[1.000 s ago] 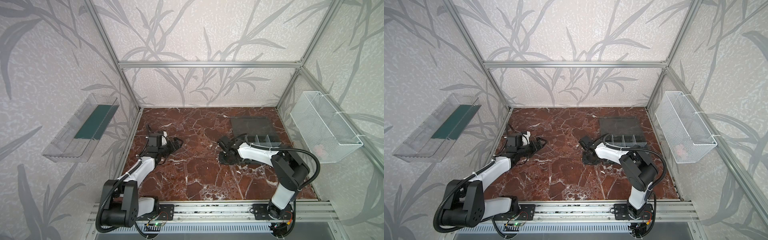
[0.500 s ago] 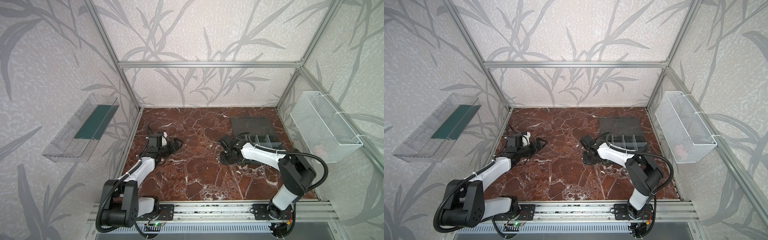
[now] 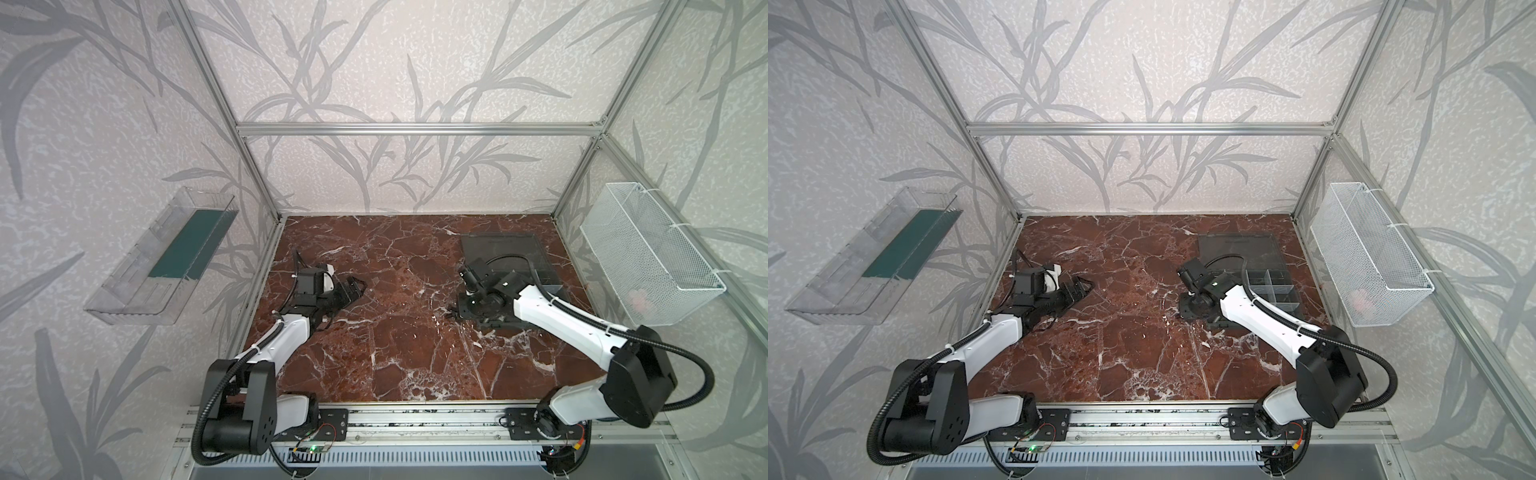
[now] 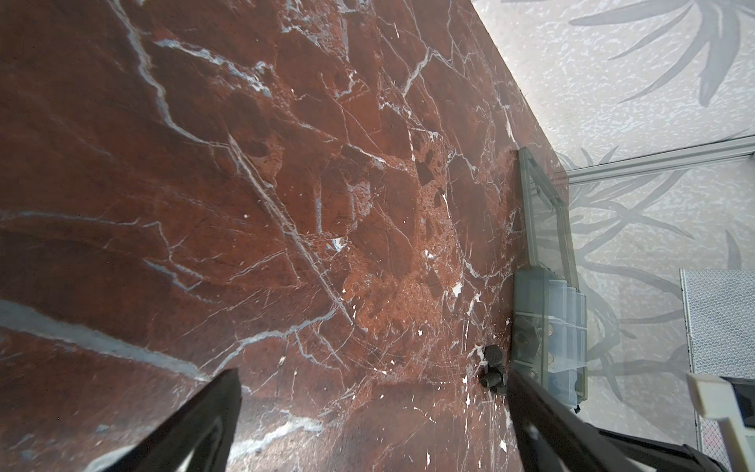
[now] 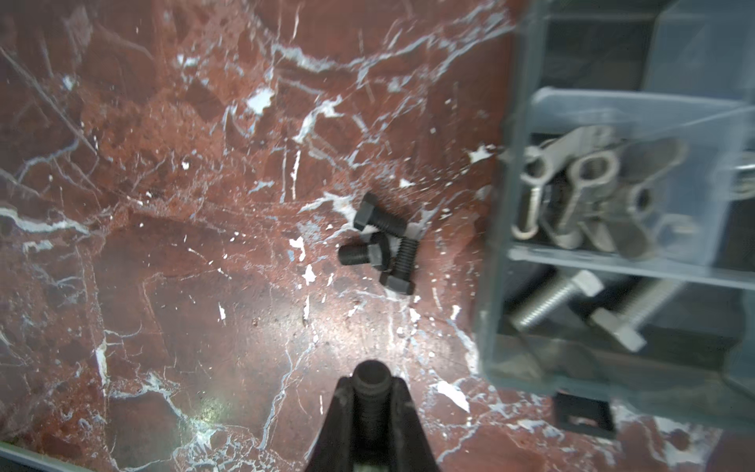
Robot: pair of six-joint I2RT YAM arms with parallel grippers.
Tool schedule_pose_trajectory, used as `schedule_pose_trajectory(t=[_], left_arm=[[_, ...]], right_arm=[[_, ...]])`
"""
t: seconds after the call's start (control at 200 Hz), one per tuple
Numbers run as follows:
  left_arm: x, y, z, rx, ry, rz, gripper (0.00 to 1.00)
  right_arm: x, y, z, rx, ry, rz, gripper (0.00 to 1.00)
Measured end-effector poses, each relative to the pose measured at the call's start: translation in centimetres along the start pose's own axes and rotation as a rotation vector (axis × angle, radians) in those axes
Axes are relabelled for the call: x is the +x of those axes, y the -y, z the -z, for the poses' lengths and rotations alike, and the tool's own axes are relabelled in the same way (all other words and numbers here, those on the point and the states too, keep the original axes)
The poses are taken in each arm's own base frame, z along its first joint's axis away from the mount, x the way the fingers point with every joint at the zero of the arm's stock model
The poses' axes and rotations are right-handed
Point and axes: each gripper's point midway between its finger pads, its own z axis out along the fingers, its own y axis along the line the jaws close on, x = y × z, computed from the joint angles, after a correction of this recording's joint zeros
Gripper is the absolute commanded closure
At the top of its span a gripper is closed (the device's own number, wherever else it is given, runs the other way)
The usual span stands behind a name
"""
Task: Sort the screws and nuts into containers
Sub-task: Pick up the screw from the center of the table, then place the screw into the container.
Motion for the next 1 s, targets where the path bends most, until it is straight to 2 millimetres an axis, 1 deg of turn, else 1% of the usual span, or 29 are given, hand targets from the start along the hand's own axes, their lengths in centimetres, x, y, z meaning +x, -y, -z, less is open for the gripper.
schedule_pose_trajectory(t=[0.095, 0.185, 0.31, 0.345, 0.41, 0.545, 0.705, 1.0], left_arm=[[0.0, 0.0, 0.0, 0.000, 0.000, 0.000, 0.01], [0.0, 0.0, 0.0, -0.001, 0.001, 0.001, 0.01], [-0.1, -0.1, 0.0, -0.001, 0.002, 0.003, 0.01], [-0.1, -0.1, 0.0, 0.000, 0.002, 0.004, 0.01], [-0.1, 0.0, 0.0, 0.001, 0.001, 0.004, 0.01], [-0.1, 0.0, 0.0, 0.001, 0.001, 0.005, 0.01], [-0.1, 0.0, 0.0, 0.001, 0.000, 0.005, 0.01], [-0.1, 0.1, 0.2, 0.005, 0.005, 0.002, 0.01]], right_arm=[[-1.6, 3.0, 1.7, 0.027, 0.065, -0.064, 1.00], [-2.6, 7.3, 3.3, 0.073, 0.124, -0.155, 1.00], [-2.5, 13.4, 4.7, 0.160, 0.162, -0.292, 1.00], [-2.3, 14.8, 4.9, 0.184, 0.161, -0.321, 1.00], [-1.7, 16.7, 4.9, 0.218, 0.150, -0.365, 1.00], [-0.3, 19.4, 4.2, 0.258, 0.117, -0.441, 1.00], [1.3, 21.8, 2.7, 0.281, 0.062, -0.523, 1.00], [1.1, 23.8, 1.1, 0.293, 0.032, -0.543, 1.00]])
